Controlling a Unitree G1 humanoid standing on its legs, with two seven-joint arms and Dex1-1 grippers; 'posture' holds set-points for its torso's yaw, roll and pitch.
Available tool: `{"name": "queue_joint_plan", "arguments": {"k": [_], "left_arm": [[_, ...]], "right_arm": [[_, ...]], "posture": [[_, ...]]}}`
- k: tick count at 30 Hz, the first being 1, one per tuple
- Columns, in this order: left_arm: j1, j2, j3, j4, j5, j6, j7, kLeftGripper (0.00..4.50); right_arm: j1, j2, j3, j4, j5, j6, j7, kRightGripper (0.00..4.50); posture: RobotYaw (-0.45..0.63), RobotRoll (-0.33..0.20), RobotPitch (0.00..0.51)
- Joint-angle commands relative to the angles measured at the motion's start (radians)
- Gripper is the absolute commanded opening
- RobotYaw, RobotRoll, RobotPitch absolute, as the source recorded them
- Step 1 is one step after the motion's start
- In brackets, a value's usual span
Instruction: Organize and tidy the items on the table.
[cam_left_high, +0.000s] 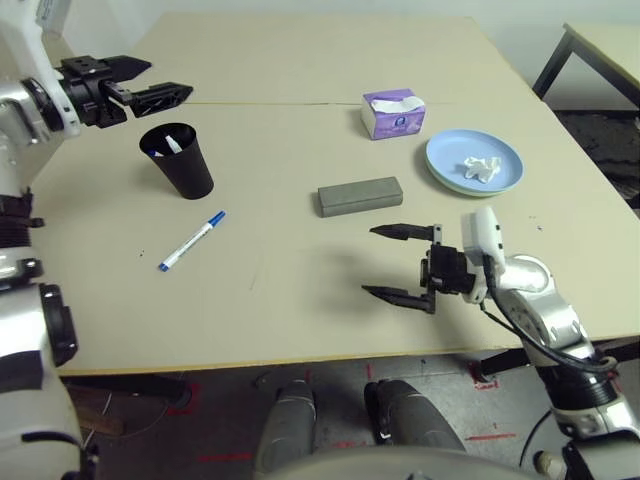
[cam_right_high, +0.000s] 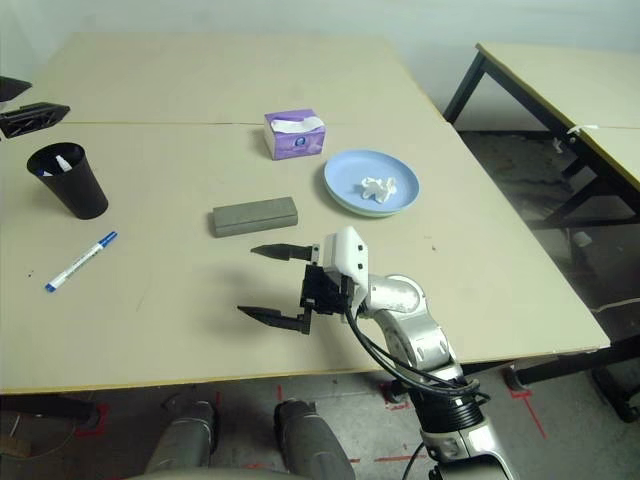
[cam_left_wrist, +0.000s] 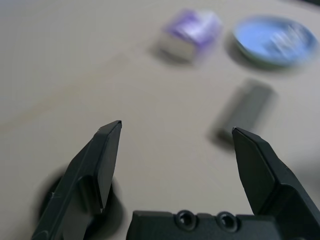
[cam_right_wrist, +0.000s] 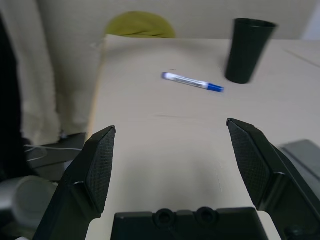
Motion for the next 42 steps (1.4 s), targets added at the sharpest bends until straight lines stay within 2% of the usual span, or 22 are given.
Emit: {"name": "queue_joint_plan", "arguments": {"k": [1,8,10,12,15,20,23,29,34,42], "left_arm": [[0.081,0.082,-0.078,-0.154,-0.008,0.106,-0.068,4.47],[0.237,0.25,-0.149,-0.296,0.001,0.207,-0.13,4.47],[0.288,0.295,-0.168,-0.297,0.024,0.196,-0.135,4.47],[0.318,0.304,-0.178,-0.266,0.068,0.149,-0.107,4.47],[0.326,0.285,-0.202,-0.176,0.139,0.096,-0.061,4.47],[0.336,0.221,-0.226,-0.095,0.183,0.094,-0.03,4.47],[0.29,0.123,-0.234,-0.042,0.203,0.111,0.02,4.47],[0.239,0.001,-0.245,0.048,0.242,0.118,0.088,4.47],[0.225,-0.033,-0.268,0.08,0.267,0.12,0.096,4.47],[0.24,-0.023,-0.311,0.099,0.303,0.138,0.08,4.47]], "right_arm": [[-0.012,0.013,0.018,0.034,-0.006,-0.029,0.017,4.5],[0.011,0.022,0.032,0.054,-0.026,-0.05,0.014,4.5],[0.02,0.023,0.034,0.052,-0.03,-0.053,0.011,4.5],[0.028,0.024,0.036,0.051,-0.035,-0.054,0.006,4.5],[0.032,0.029,0.039,0.048,-0.039,-0.053,-0.005,4.5],[0.043,0.027,0.048,0.039,-0.046,-0.054,-0.017,4.5],[0.051,0.022,0.049,0.026,-0.045,-0.047,-0.025,4.5],[0.068,0.015,0.053,-0.007,-0.043,-0.031,-0.039,4.5],[0.082,0.005,0.05,-0.029,-0.04,-0.019,-0.053,4.5],[0.076,-0.004,0.045,-0.028,-0.037,-0.012,-0.064,4.5]], "posture": [[-0.02,0.0,0.13],[-0.03,0.0,0.13],[-0.03,0.0,0.13],[-0.04,0.0,0.129],[-0.05,0.0,0.128],[-0.06,0.0,0.129],[-0.06,0.0,0.131],[-0.07,0.0,0.128],[-0.09,0.0,0.126],[-0.09,0.0,0.126]]}}
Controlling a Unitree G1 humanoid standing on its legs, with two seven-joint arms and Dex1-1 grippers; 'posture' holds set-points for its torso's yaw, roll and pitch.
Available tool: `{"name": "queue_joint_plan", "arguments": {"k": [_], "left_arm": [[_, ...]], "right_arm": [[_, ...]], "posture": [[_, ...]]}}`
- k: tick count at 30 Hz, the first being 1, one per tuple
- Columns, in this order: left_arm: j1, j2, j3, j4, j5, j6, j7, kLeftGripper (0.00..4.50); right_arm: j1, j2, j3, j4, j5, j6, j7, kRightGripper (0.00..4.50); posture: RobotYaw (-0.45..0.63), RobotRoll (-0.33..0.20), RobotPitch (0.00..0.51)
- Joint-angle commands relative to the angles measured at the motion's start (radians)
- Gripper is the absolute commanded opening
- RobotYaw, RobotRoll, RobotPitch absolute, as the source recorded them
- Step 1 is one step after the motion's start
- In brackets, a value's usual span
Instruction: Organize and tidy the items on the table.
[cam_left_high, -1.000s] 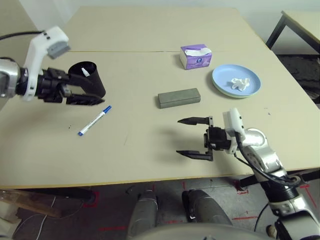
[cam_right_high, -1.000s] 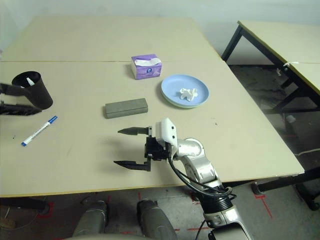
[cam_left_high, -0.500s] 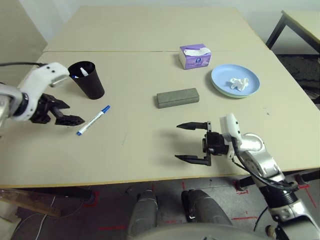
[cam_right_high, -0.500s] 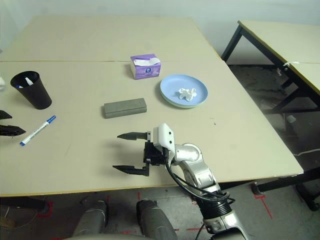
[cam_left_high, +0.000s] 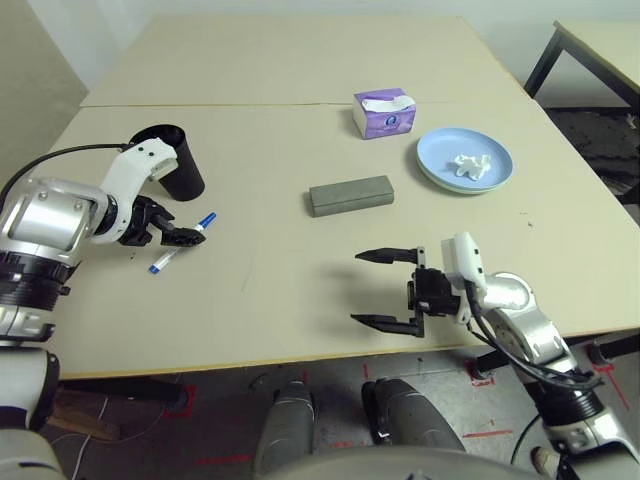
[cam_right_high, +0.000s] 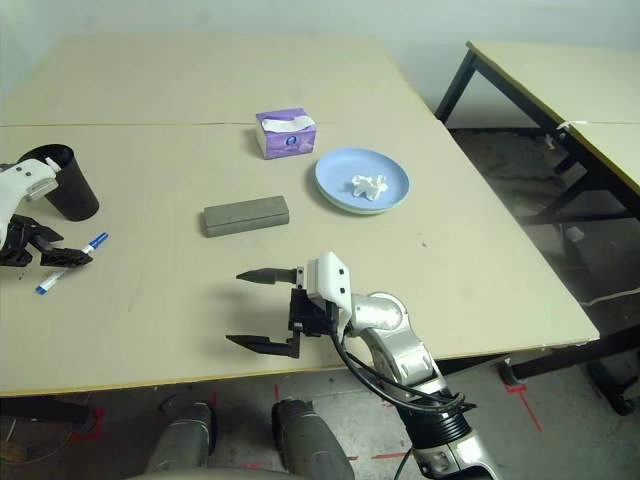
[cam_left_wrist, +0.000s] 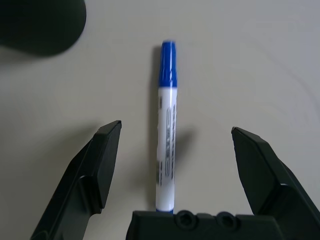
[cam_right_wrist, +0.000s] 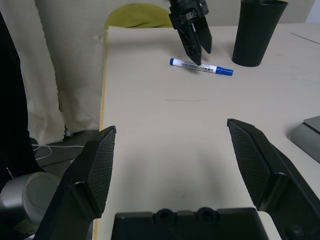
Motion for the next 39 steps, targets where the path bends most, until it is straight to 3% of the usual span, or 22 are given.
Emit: {"name": "queue_joint_plan", "arguments": {"k": [1,17,32,35,39], "left_arm": [[0.012,0.007,-0.028,0.011,0.025,0.008,-0.011,4.47],[-0.033,-0.1,-0.01,0.157,0.086,-0.108,0.056,4.47],[-0.013,-0.101,-0.02,0.187,0.092,-0.154,0.035,4.47],[-0.011,-0.106,-0.014,0.185,0.084,-0.152,0.028,3.86],[-0.012,-0.104,-0.017,0.184,0.085,-0.155,0.015,2.6]], "right_arm": [[-0.004,-0.003,0.004,-0.009,-0.001,0.01,-0.005,4.5],[-0.021,0.01,0.013,-0.01,-0.006,0.026,-0.019,4.5],[-0.026,0.011,0.01,-0.012,-0.002,0.032,-0.024,4.5],[-0.025,0.012,0.011,-0.013,0.0,0.033,-0.025,4.5],[-0.024,0.013,0.012,-0.016,0.0,0.037,-0.027,4.5]], "posture": [[-0.09,0.0,0.126],[-0.1,0.0,0.127],[-0.09,0.0,0.13],[-0.09,0.0,0.132],[-0.09,0.0,0.133]]}}
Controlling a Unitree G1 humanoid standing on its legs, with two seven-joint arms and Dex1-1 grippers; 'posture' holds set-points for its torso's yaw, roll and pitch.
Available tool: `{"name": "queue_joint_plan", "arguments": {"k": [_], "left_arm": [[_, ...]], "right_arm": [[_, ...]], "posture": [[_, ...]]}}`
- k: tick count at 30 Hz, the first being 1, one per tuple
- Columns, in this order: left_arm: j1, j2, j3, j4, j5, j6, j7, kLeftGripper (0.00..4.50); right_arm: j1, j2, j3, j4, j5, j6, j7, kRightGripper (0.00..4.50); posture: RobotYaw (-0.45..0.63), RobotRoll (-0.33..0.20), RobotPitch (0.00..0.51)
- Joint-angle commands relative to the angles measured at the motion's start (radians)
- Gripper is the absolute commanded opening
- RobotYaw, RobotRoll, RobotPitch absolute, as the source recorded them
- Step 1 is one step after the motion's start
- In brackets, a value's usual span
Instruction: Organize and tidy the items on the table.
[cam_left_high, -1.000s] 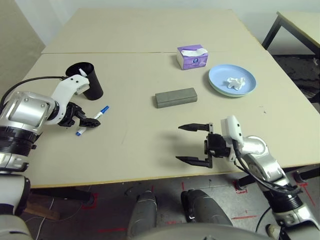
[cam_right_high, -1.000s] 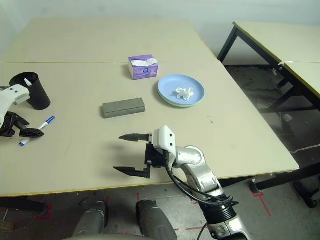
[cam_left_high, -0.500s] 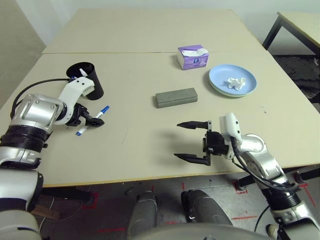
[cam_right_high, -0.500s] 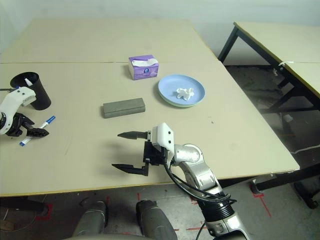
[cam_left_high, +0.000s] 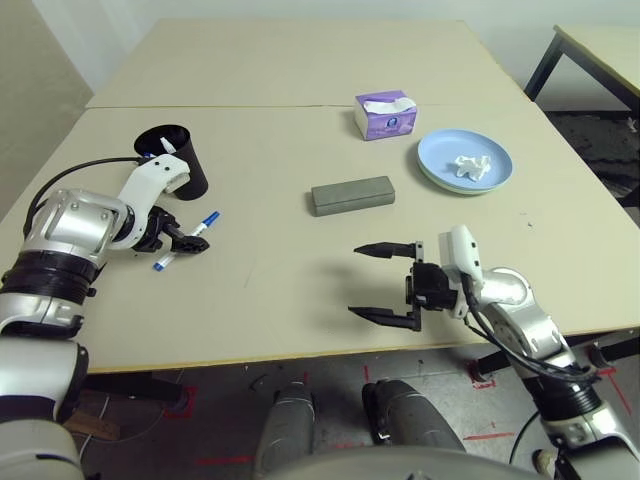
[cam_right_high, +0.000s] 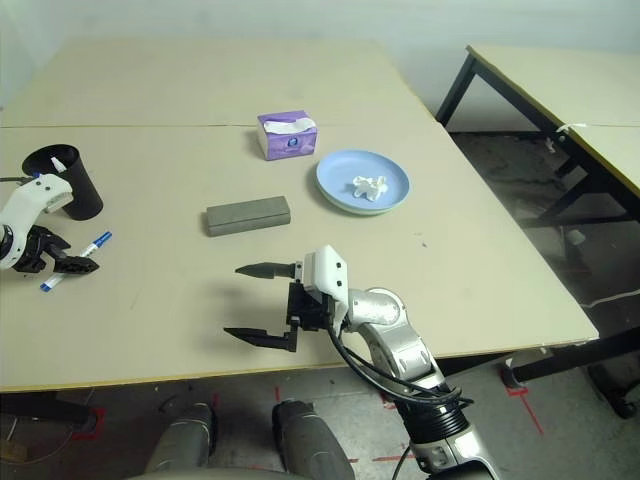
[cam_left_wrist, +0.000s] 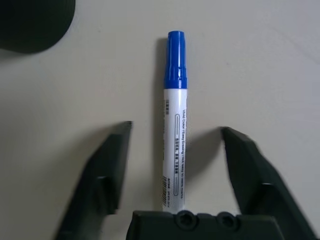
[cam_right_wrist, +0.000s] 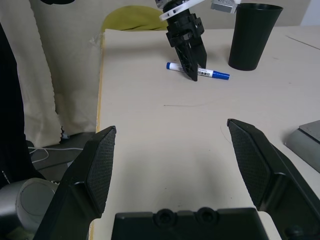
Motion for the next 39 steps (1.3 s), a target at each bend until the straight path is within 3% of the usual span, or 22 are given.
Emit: {"name": "queue_joint_plan", "arguments": {"k": [1,7,8,14,20,25,29,34,39], "left_arm": [[0.018,-0.004,-0.001,0.01,0.014,-0.001,-0.008,2.23],[0.016,-0.009,-0.001,0.009,0.014,-0.004,-0.016,0.3],[0.018,-0.006,-0.005,0.001,0.012,-0.003,-0.027,0.25],[0.069,0.041,-0.013,-0.105,-0.018,0.001,-0.13,0.25],[0.114,0.053,0.079,-0.221,-0.103,0.033,-0.163,0.25],[0.212,0.024,0.29,-0.364,-0.255,0.127,-0.105,0.25],[0.27,-0.05,0.499,-0.477,-0.36,0.181,0.005,0.25],[0.215,-0.149,0.705,-0.528,-0.459,0.182,0.175,0.25],[0.137,-0.207,0.833,-0.541,-0.515,0.147,0.332,0.25]], "right_arm": [[0.001,0.0,0.008,-0.016,0.0,0.008,-0.002,4.5],[-0.004,0.002,0.009,-0.007,-0.002,0.005,-0.003,4.5],[-0.002,0.002,0.007,-0.006,-0.003,0.016,-0.011,4.5],[0.004,0.007,-0.004,-0.008,0.003,0.057,-0.049,4.5],[0.007,0.021,-0.028,-0.019,-0.012,0.127,-0.162,4.5],[0.015,0.039,-0.053,-0.022,-0.024,0.176,-0.262,4.5],[0.027,0.043,-0.052,-0.02,-0.033,0.188,-0.296,4.5],[0.016,0.052,-0.055,0.004,-0.038,0.194,-0.32,4.5],[-0.021,0.065,-0.072,0.028,-0.047,0.222,-0.37,4.5]], "posture": [[-0.09,0.0,0.132],[-0.09,0.0,0.13],[-0.09,0.0,0.13],[-0.08,0.0,0.13],[-0.08,0.0,0.129],[-0.08,0.0,0.128],[-0.05,0.0,0.126],[-0.03,0.0,0.125],[-0.01,0.0,0.117]]}}
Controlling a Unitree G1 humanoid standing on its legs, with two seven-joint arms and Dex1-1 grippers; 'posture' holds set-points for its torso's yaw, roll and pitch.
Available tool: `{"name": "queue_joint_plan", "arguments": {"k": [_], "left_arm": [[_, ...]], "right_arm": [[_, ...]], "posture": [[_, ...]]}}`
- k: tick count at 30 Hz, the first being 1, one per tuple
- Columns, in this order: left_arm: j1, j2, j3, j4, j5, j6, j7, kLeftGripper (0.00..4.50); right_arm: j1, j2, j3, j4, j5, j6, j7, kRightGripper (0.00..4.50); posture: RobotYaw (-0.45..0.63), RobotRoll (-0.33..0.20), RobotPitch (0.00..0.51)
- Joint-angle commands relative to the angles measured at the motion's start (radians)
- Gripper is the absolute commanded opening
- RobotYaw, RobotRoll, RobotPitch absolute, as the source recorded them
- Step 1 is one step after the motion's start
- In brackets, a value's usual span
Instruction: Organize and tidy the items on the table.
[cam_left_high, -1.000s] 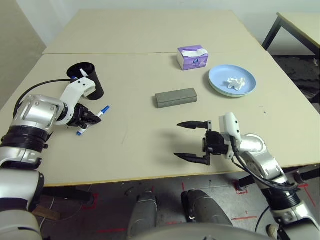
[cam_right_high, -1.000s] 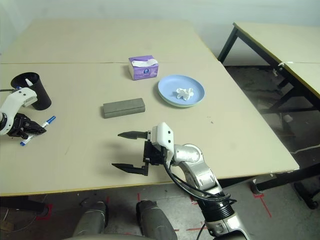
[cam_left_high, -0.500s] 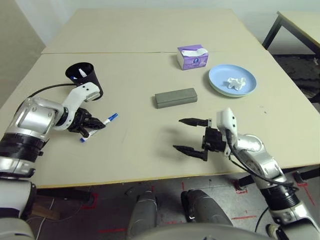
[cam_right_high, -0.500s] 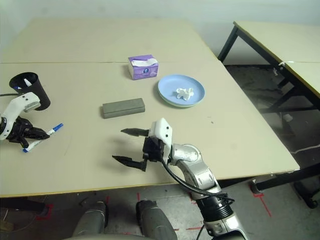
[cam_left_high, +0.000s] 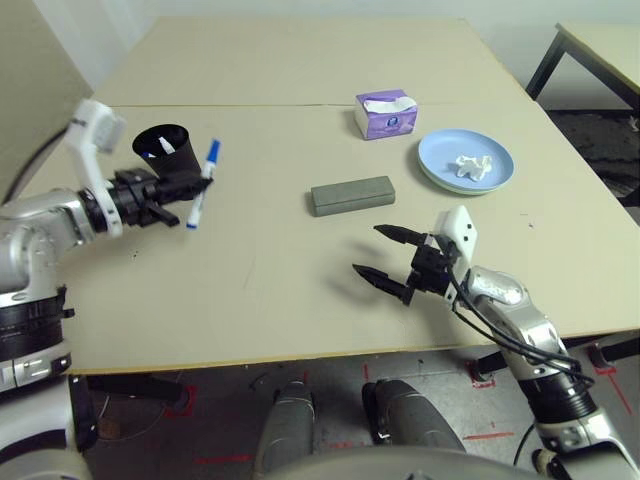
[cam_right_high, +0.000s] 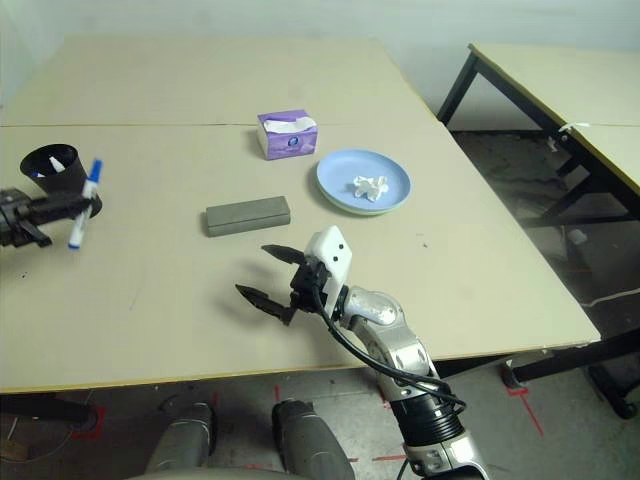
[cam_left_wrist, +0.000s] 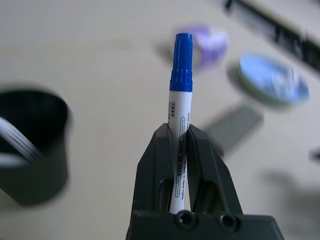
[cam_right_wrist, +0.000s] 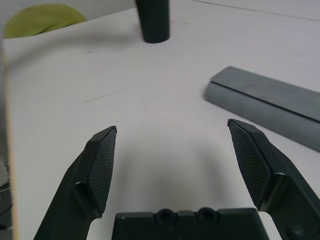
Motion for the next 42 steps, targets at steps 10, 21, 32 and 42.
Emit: {"name": "queue_joint_plan", "arguments": {"k": [10,21,32,42], "left_arm": [[-0.156,-0.033,0.076,0.051,-0.031,-0.228,0.247,0.25],[-0.188,-0.007,-0.109,0.421,0.222,-0.609,0.318,0.25],[-0.306,-0.061,-0.161,0.726,0.269,-0.845,0.35,0.25],[-0.306,-0.07,-0.161,0.805,0.266,-0.898,0.335,0.25]], "right_arm": [[-0.022,-0.002,-0.012,0.027,-0.031,0.016,-0.02,4.5],[-0.008,-0.011,-0.018,0.009,-0.037,0.016,-0.016,4.5],[0.0,-0.005,-0.012,-0.013,-0.056,0.016,-0.026,4.5],[0.004,-0.006,-0.011,-0.021,-0.063,0.022,-0.021,4.5]], "posture": [[-0.01,0.0,0.109],[-0.02,0.0,0.105],[-0.06,0.0,0.105],[-0.05,0.0,0.109]]}}
